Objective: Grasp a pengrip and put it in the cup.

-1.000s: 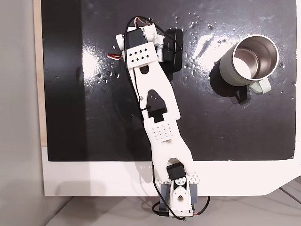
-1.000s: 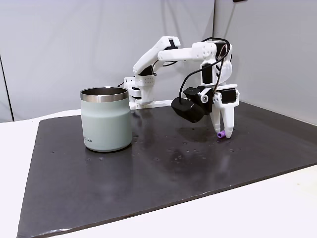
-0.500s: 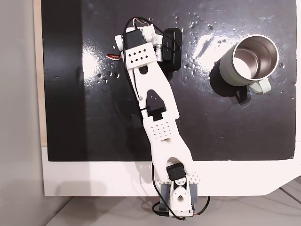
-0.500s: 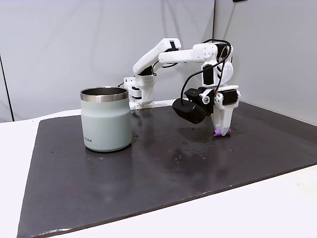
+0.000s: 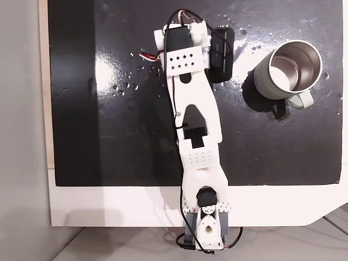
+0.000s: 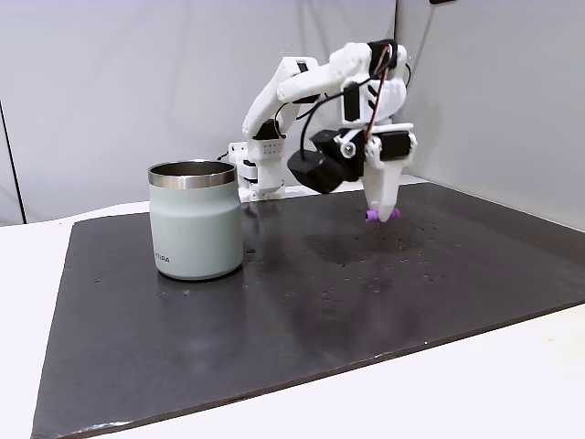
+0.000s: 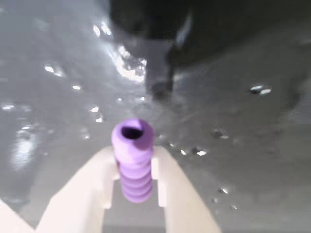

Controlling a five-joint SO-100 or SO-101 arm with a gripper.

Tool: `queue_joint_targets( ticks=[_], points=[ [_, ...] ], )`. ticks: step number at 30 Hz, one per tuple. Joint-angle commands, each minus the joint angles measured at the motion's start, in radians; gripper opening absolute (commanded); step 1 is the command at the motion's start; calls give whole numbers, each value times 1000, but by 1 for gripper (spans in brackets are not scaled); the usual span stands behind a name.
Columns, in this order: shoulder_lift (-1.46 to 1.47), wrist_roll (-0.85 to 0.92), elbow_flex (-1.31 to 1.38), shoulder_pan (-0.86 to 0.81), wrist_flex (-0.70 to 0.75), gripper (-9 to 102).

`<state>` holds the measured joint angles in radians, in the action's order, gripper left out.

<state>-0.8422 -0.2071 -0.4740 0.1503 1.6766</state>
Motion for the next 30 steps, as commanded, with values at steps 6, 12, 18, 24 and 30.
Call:
queue_joint_targets(
  ticks=[6,12,18,24,30],
  points=[
    [-426,133,-235,-181,118,0],
    [-670,273,-365,-351,120,0],
    [-769,413,-383,-528,118,0],
    [-673,485,-279,-661,114,0],
    [-514,491,-114,-690,114,0]
  ],
)
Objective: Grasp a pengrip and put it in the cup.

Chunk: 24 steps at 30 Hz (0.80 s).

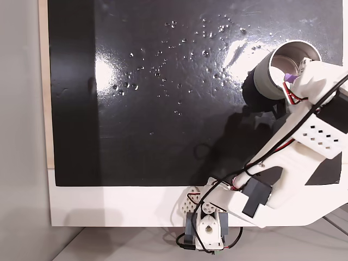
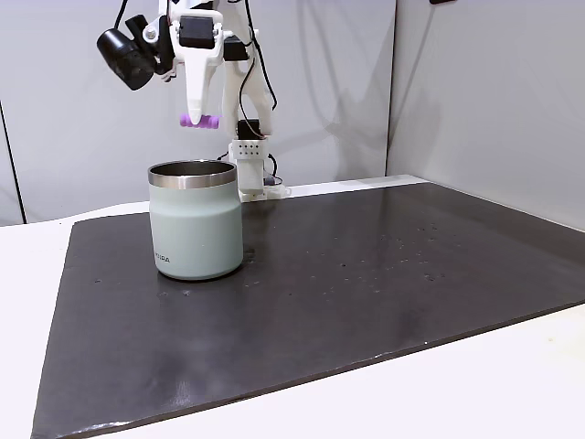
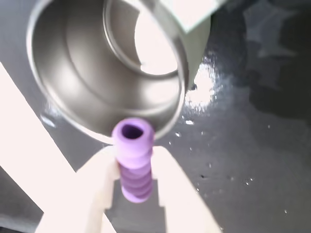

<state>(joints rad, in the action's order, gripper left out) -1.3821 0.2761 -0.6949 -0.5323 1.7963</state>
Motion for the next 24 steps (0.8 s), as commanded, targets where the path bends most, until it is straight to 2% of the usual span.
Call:
queue_joint_targets(
  ticks=[1,7,16,18,24],
  points=[
    [52,5,141,-8,-6,0],
    [183,-11,359,-6,-6,0],
    [209,-8,411,0,-6,0],
    [210,-8,411,-3,-6,8],
    [210,-8,413,-9,-6,45]
  ],
)
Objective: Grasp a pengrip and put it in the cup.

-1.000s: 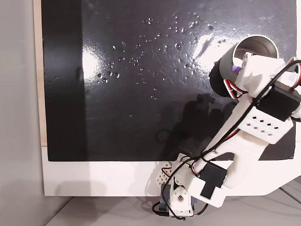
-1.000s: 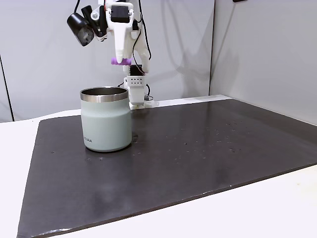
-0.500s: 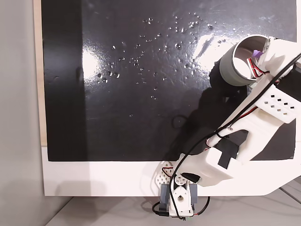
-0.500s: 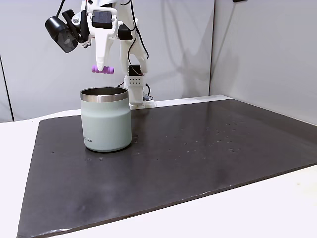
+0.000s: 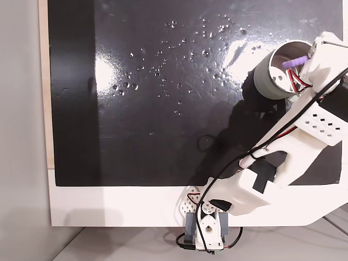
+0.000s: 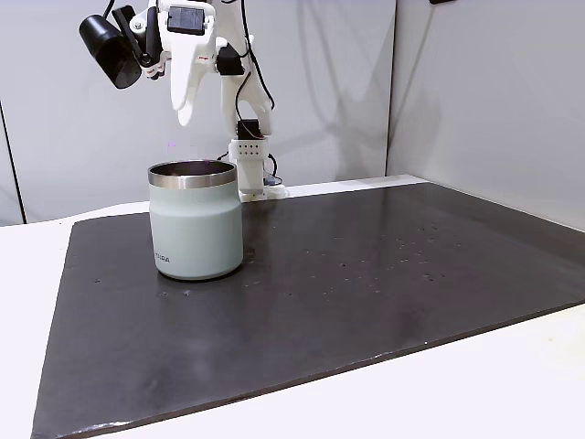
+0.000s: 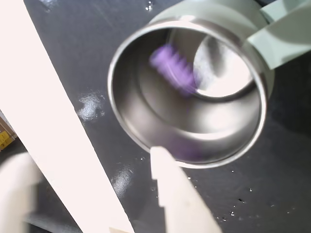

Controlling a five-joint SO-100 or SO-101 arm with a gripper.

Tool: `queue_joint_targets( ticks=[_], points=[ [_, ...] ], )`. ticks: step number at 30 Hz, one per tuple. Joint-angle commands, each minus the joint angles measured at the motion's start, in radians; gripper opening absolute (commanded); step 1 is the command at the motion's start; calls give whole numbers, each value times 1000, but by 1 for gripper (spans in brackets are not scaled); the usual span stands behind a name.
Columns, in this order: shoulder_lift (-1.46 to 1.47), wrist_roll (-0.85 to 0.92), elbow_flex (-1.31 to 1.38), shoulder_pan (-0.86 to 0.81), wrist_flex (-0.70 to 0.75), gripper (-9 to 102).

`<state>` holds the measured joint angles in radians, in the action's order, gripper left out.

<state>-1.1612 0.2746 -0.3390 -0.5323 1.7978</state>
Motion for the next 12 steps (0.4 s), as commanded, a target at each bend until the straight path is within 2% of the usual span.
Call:
queue_joint_targets(
  ticks=[1,12],
  points=[
    [-11,-6,60,-11,-8,47],
    [-15,-5,140,-14,-8,48]
  ],
)
